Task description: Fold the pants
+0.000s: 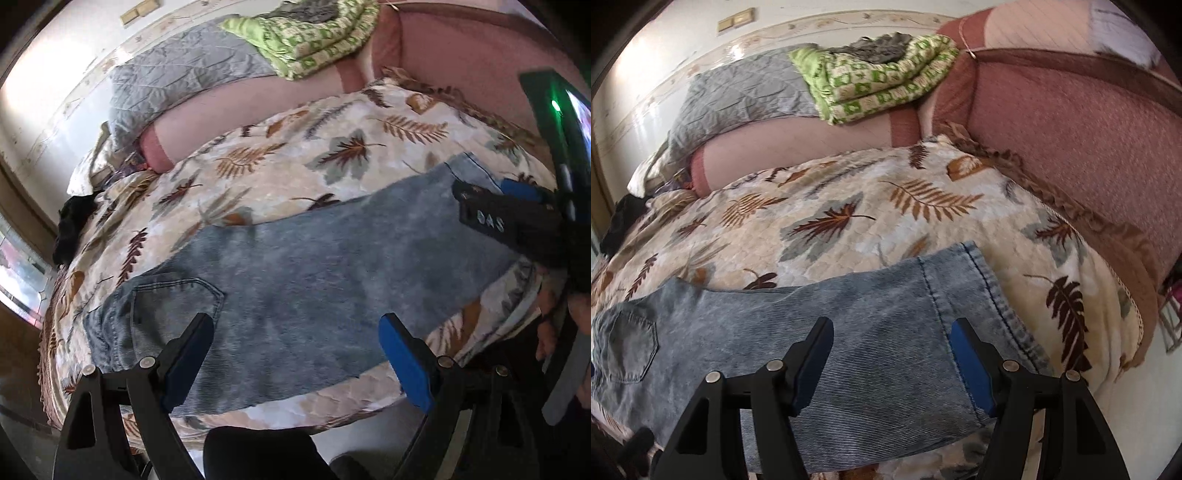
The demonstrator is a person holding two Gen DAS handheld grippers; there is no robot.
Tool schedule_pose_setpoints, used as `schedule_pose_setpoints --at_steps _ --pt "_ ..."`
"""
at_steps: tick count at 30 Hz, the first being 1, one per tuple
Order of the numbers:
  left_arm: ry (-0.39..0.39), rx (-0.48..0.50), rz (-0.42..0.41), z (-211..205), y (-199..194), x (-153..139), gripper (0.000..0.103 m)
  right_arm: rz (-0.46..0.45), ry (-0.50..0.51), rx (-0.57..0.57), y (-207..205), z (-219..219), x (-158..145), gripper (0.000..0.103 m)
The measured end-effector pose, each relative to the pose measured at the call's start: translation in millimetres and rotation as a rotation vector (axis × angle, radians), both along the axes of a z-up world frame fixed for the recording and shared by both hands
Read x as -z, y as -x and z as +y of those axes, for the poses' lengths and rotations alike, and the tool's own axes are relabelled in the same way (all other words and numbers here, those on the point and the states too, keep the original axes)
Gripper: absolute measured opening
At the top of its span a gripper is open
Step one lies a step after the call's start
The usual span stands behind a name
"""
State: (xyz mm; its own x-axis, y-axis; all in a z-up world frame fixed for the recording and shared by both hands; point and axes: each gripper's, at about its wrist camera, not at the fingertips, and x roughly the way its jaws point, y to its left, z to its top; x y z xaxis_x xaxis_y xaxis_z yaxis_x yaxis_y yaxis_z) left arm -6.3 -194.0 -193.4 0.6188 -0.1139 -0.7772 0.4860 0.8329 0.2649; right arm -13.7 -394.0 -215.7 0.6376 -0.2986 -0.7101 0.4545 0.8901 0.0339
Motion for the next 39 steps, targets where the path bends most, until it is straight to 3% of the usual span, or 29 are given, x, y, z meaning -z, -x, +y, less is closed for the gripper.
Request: schedule_pose_setpoints --at_steps 6,10,18,26,31,39 --pt "0.022 0.058 0.046 -11.1 8.2 14.2 0.091 0.013 -0.054 0.055 -0.3 -14.3 5.5 0.07" --pt "0.065 0.089 0.047 -14.6 11.3 14.1 0.091 0.025 -0.038 0.059 -2.5 -12.4 7.2 0.07" --pt "0.132 0.09 -0.045 -8.7 8.3 -5.2 0.091 0.04 -0.025 0.053 -9.8 -5.0 9.4 0.07" --pt "0.166 -0.068 -0.142 35.4 -25.4 -33.8 0.091 0.038 -0.014 0.019 -24.6 16.4 10.1 0.07" --pt "0.2 -0.228 -0.239 86.8 -48.6 -65.7 0.091 0.049 0.004 -0.023 -33.9 36.3 12.6 0.07" --pt "0.209 -0.405 -0.349 158.0 -55.2 -96.0 0.091 0.044 0.037 -0.085 -42.4 67.1 14.1 0.07"
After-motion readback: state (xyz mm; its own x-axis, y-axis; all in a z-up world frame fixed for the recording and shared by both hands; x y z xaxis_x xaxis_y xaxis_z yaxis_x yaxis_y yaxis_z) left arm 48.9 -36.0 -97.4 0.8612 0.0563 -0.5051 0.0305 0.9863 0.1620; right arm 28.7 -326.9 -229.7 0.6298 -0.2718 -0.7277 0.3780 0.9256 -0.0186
